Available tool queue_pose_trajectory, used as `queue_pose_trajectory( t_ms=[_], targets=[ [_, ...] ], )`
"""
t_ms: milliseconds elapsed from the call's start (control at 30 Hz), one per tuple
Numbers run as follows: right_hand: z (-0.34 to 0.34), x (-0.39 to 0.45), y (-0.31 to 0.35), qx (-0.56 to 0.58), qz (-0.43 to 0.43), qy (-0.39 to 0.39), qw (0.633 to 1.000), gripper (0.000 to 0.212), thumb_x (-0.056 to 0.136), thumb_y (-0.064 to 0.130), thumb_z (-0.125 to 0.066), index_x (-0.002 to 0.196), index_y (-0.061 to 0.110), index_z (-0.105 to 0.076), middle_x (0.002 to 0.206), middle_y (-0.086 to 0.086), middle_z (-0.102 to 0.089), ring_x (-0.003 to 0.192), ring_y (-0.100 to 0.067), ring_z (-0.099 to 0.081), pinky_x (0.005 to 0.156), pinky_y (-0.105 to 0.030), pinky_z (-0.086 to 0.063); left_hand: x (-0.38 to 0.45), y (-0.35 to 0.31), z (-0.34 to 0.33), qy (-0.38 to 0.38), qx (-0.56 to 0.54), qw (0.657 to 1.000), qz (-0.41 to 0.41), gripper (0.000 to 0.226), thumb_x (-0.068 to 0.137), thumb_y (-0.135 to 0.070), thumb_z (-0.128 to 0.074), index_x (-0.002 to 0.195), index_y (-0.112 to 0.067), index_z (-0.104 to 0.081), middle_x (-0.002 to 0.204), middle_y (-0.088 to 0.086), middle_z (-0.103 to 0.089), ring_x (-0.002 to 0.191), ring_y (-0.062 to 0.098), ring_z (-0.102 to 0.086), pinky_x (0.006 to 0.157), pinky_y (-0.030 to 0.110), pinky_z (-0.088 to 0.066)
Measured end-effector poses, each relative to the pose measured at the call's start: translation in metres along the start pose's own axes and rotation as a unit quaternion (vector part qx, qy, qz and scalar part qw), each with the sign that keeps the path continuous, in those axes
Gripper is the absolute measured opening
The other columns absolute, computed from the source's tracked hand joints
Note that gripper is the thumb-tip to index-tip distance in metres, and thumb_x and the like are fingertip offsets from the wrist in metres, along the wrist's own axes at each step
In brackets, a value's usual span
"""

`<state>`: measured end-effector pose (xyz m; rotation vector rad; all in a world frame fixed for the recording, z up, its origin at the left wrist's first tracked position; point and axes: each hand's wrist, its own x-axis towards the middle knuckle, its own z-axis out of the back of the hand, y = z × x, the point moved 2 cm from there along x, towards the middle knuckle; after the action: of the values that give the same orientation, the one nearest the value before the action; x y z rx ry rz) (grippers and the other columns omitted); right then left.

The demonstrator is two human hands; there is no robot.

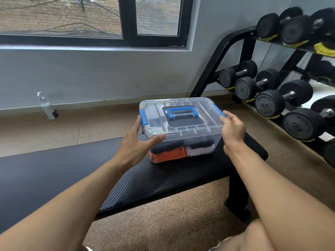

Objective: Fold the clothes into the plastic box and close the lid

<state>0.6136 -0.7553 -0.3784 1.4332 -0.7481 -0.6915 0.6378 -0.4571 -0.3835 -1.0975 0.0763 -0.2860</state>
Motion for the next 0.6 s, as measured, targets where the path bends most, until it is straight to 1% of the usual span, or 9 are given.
queue_pose_trajectory(
  t_ms=[167, 267, 333, 467, 533, 567, 600],
  targets=[
    [0.022, 0.016, -0.001, -0.01, 0.012, -0.026, 1.0, 0.03, 0.097, 0.019, -0.059, 0.126, 0.017, -0.067, 0.115, 0.0, -0.067, 0.089, -0.003, -0.061, 0.065, -0.015, -0.046, 0.0, -0.01, -0.018, 0.03, -0.018, 0.999, -0.011, 0.119, 0.064, -0.069, -0.072, 0.162, -0.032, -0.015, 0.164, -0.009, -0.032, 0.149, 0.014, -0.031, 0.118, 0.033, -0.025],
    [0.026, 0.022, -0.001, -0.025, 0.017, -0.016, 0.999, 0.03, 0.098, 0.02, -0.058, 0.126, 0.017, -0.067, 0.114, 0.002, -0.067, 0.087, 0.001, -0.06, 0.063, -0.014, -0.044, 0.001, -0.015, -0.025, 0.019, -0.03, 0.999, -0.015, 0.109, 0.077, -0.056, -0.076, 0.162, -0.03, -0.014, 0.163, -0.01, -0.032, 0.147, 0.012, -0.032, 0.115, 0.03, -0.026],
    [0.026, 0.022, -0.001, -0.034, 0.018, -0.013, 0.999, 0.03, 0.098, 0.021, -0.057, 0.127, 0.018, -0.067, 0.113, 0.003, -0.067, 0.086, 0.001, -0.06, 0.062, -0.013, -0.044, 0.0, -0.016, -0.025, 0.011, -0.025, 1.0, -0.016, 0.105, 0.08, -0.051, -0.077, 0.162, -0.029, -0.015, 0.163, -0.009, -0.033, 0.147, 0.013, -0.033, 0.115, 0.031, -0.027],
    [0.025, 0.02, 0.002, -0.046, 0.022, -0.016, 0.999, 0.031, 0.099, 0.023, -0.056, 0.128, 0.019, -0.067, 0.117, 0.002, -0.068, 0.087, 0.0, -0.06, 0.064, -0.016, -0.045, -0.002, -0.015, -0.023, 0.011, -0.019, 1.0, -0.013, 0.105, 0.078, -0.053, -0.077, 0.161, -0.031, -0.017, 0.164, -0.009, -0.032, 0.149, 0.015, -0.031, 0.117, 0.034, -0.026],
    [0.026, 0.019, 0.001, -0.067, 0.029, -0.015, 0.997, 0.032, 0.099, 0.025, -0.054, 0.128, 0.021, -0.066, 0.12, 0.002, -0.068, 0.092, -0.002, -0.061, 0.068, -0.018, -0.047, -0.002, -0.011, -0.024, 0.022, -0.026, 0.999, -0.007, 0.107, 0.075, -0.057, -0.076, 0.161, -0.032, -0.018, 0.164, -0.008, -0.031, 0.15, 0.016, -0.03, 0.119, 0.037, -0.026],
    [0.026, 0.018, 0.001, -0.078, 0.03, -0.012, 0.996, 0.032, 0.1, 0.028, -0.054, 0.129, 0.021, -0.066, 0.123, 0.003, -0.067, 0.099, -0.006, -0.062, 0.074, -0.02, -0.05, -0.003, -0.011, -0.022, 0.026, -0.031, 0.999, -0.004, 0.108, 0.073, -0.061, -0.074, 0.161, -0.033, -0.019, 0.164, -0.007, -0.031, 0.15, 0.016, -0.03, 0.119, 0.038, -0.026],
    [0.027, 0.014, 0.003, -0.093, 0.032, -0.014, 0.995, 0.033, 0.1, 0.031, -0.054, 0.13, 0.022, -0.066, 0.126, 0.004, -0.067, 0.107, -0.01, -0.062, 0.083, -0.024, -0.051, -0.005, -0.011, -0.02, 0.023, -0.024, 0.999, -0.004, 0.107, 0.072, -0.063, -0.072, 0.161, -0.034, -0.021, 0.164, -0.007, -0.032, 0.149, 0.016, -0.031, 0.119, 0.039, -0.027]
  ],
)
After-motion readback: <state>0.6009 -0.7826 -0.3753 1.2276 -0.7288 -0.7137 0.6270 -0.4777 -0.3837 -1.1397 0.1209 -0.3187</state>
